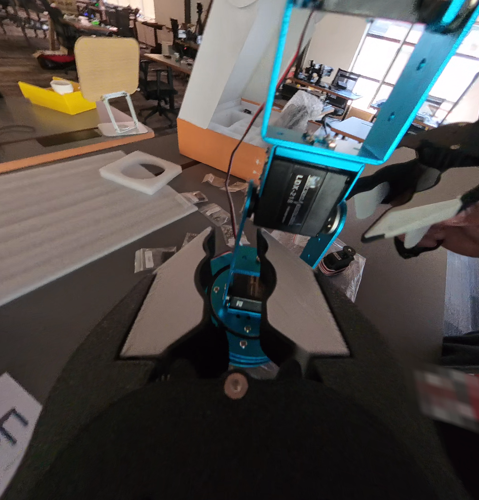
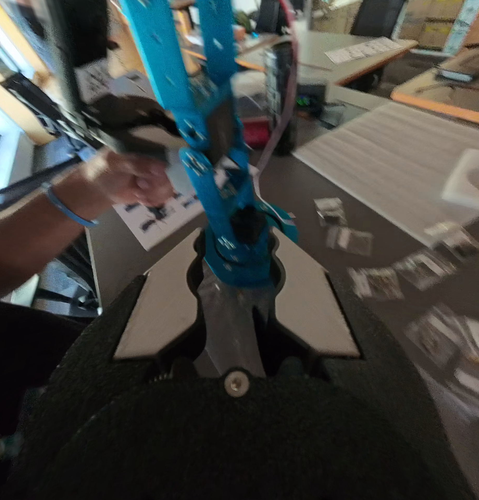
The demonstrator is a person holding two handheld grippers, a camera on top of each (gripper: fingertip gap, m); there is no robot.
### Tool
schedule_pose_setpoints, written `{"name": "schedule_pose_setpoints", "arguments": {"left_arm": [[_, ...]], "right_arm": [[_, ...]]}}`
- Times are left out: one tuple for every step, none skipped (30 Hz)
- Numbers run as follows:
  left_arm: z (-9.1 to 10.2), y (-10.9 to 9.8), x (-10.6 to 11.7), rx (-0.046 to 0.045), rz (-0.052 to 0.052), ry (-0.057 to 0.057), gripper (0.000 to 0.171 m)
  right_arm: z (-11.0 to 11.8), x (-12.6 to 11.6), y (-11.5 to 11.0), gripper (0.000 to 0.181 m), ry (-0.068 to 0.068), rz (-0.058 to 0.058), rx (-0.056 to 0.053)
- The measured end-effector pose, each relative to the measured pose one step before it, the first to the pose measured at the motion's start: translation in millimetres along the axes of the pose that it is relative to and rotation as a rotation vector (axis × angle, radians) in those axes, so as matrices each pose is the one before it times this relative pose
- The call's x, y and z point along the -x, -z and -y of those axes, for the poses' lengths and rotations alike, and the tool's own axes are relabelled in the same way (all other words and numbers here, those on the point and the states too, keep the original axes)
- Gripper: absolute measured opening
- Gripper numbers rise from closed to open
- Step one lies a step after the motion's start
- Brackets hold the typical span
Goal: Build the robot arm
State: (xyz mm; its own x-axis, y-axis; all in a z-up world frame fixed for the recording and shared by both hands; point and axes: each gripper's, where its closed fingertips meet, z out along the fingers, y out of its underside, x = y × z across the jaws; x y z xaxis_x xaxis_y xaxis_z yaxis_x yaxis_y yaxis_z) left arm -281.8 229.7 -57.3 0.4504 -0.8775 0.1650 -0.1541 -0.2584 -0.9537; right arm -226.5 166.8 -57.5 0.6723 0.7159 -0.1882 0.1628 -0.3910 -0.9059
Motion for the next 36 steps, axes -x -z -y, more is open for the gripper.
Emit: {"name": "schedule_pose_setpoints", "arguments": {"left_arm": [[-2.88, 6.15, 3.33, 0.00342, 0.0247, 0.0194, 0.033], [-3.38, 8.08, 3.35, -0.00050, 0.0294, 0.0136, 0.035], [-4.86, 9.49, 2.88, 0.00197, 0.0305, 0.0146, 0.036], [-6.49, 10.24, 1.59, 0.00518, 0.0299, 0.0176, 0.035], [-8.69, 10.36, 0.56, 0.00866, 0.0290, 0.0231, 0.035], [-12.28, 9.12, -1.54, 0.02178, 0.0230, 0.0279, 0.036], [-16.88, 6.41, -4.87, 0.04352, 0.0142, 0.0192, 0.035], [-20.89, 2.77, -9.45, 0.05968, -0.0006, 0.0027, 0.034], [-21.61, -1.76, -12.16, 0.06222, -0.0079, -0.0057, 0.032], [-20.08, -6.48, -12.47, 0.05798, -0.0067, -0.0073, 0.026], [-18.37, -9.95, -9.93, 0.06042, 0.0053, -0.0099, 0.022], [-15.19, -11.45, -5.27, 0.06005, 0.0269, -0.0117, 0.020], [-11.77, -10.80, -4.88, 0.05635, 0.0224, -0.0151, 0.020], [-8.71, -9.32, -7.48, 0.04833, -0.0013, -0.0263, 0.020], [-5.16, -7.55, -3.33, 0.03214, 0.0158, -0.0222, 0.021], [-3.01, -5.57, -0.88, 0.02122, 0.0193, -0.0136, 0.022], [-0.78, -2.90, -1.15, 0.00647, 0.0077, -0.0076, 0.022], [0.00, -0.15, -0.12, 0.00359, 0.0026, -0.0023, 0.023], [-1.03, 0.86, 1.85, 0.00779, 0.0078, -0.0002, 0.021], [-2.15, 1.12, 1.81, 0.01130, 0.0054, -0.0057, 0.018], [-2.06, 1.52, 1.10, 0.00889, 0.0012, -0.0051, 0.016], [-1.92, 1.65, 0.77, 0.00765, -0.0012, 0.0055, 0.016], [-1.43, 1.46, -0.24, 0.00446, -0.0079, 0.0157, 0.016], [-1.04, 1.07, -0.05, 0.00380, -0.0069, 0.0137, 0.017], [-0.79, 0.92, -0.10, 0.00502, -0.0021, 0.0072, 0.017], [-0.48, 0.86, -0.87, 0.00813, -0.0016, 0.0005, 0.019], [-0.06, 0.60, -1.07, 0.00674, 0.0021, -0.0002, 0.022], [0.72, 0.79, -0.49, -0.00078, 0.0084, 0.0037, 0.025], [1.03, 0.97, -0.17, -0.00578, 0.0093, 0.0102, 0.026], [0.78, 1.12, -2.13, -0.00588, -0.0054, 0.0148, 0.027], [0.40, 1.05, -2.32, -0.00600, -0.0062, 0.0160, 0.027], [-0.59, 0.75, -0.20, -0.00455, 0.0069, 0.0143, 0.027], [-3.31, 0.05, 0.66, 0.00798, 0.0130, 0.0112, 0.027], [-5.49, -0.23, 0.86, 0.01772, 0.0151, 0.0060, 0.027], [-1.72, 1.28, 0.45, -0.00772, 0.0175, 0.0034, 0.027], [-3.01, 1.42, -0.82, 0.00547, 0.0083, 0.0132, 0.027]], "right_arm": [[-16.22, -14.60, 13.09, 0.048, -0.0128, -0.0306, 0.0353], [-20.55, -13.86, 10.87, 0.049, -0.0175, -0.0144, 0.0512], [-25.13, -17.46, 8.64, 0.051, -0.0103, -0.0351, 0.0698], [-27.54, -17.95, 6.34, 0.056, 0.0045, -0.0484, 0.0805], [-24.00, -10.29, 5.17, 0.056, 0.0146, -0.0165, 0.0635], [-17.91, -5.75, 5.43, 0.051, 0.0132, -0.0013, 0.0286], [-14.00, -6.49, 5.58, 0.044, 0.0031, -0.0087, 0.0084], [-12.73, -7.34, 4.56, 0.041, -0.0095, -0.0092, 0.0087], [-11.36, -5.40, 2.97, 0.041, -0.0192, 0.0085, 0.0122], [-9.75, -3.68, 1.32, 0.040, -0.0233, 0.0233, 0.0122], [-9.62, -4.74, -0.16, 0.040, -0.0162, 0.0140, 0.0248], [-8.40, -3.10, -1.33, 0.040, 0.0025, 0.0153, 0.0278], [-7.23, -0.21, -1.88, 0.040, 0.0170, 0.0214, 0.0259], [-6.51, 3.94, -2.22, 0.041, 0.0210, 0.0369, 0.0274], [-5.27, 5.71, -2.27, 0.041, 0.0242, 0.0368, 0.0247], [-3.14, 2.82, -1.62, 0.044, 0.0331, 0.0092, 0.0110], [-1.08, -0.71, 0.23, 0.043, 0.0417, -0.0167, -0.0068], [-2.34, -2.13, 0.54, 0.038, 0.0417, -0.0204, 0.0030], [-2.43, -1.37, 1.21, 0.036, 0.0256, -0.0136, 0.0094], [-2.16, -1.17, 1.32, 0.035, 0.0090, -0.0084, 0.0112], [-1.44, -0.36, 1.03, 0.034, 0.0031, -0.0006, 0.0060], [-1.16, 0.26, 0.82, 0.035, 0.0019, 0.0041, 0.0026], [-1.10, 0.37, 0.88, 0.035, -0.0018, 0.0052, 0.0042], [-1.15, 0.65, 1.30, 0.036, -0.0074, 0.0080, 0.0099], [-1.02, 0.49, 1.79, 0.037, -0.0086, 0.0062, 0.0157], [0.94, -0.43, 2.09, 0.038, -0.0051, -0.0030, 0.0049], [6.04, 1.77, 2.96, 0.038, 0.0017, 0.0057, -0.0307], [9.66, 4.16, 2.89, 0.036, -0.0001, 0.0175, -0.0519], [9.11, 5.51, 1.03, 0.035, -0.0002, 0.0246, -0.0489], [4.52, 5.41, -1.90, 0.035, 0.0084, 0.0252, -0.0253], [-1.62, 3.29, -4.36, 0.035, 0.0142, 0.0143, 0.0057], [-5.70, 1.11, -5.54, 0.036, 0.0110, 0.0046, 0.0239], [-7.95, 1.29, -5.45, 0.037, 0.0037, 0.0097, 0.0319], [-6.18, 0.07, -3.89, 0.038, -0.0042, 0.0028, 0.0159], [1.60, -1.41, 1.49, 0.032, -0.0084, -0.0086, -0.0370], [-2.83, 1.06, 1.48, 0.035, -0.0101, 0.0160, -0.0026]]}}
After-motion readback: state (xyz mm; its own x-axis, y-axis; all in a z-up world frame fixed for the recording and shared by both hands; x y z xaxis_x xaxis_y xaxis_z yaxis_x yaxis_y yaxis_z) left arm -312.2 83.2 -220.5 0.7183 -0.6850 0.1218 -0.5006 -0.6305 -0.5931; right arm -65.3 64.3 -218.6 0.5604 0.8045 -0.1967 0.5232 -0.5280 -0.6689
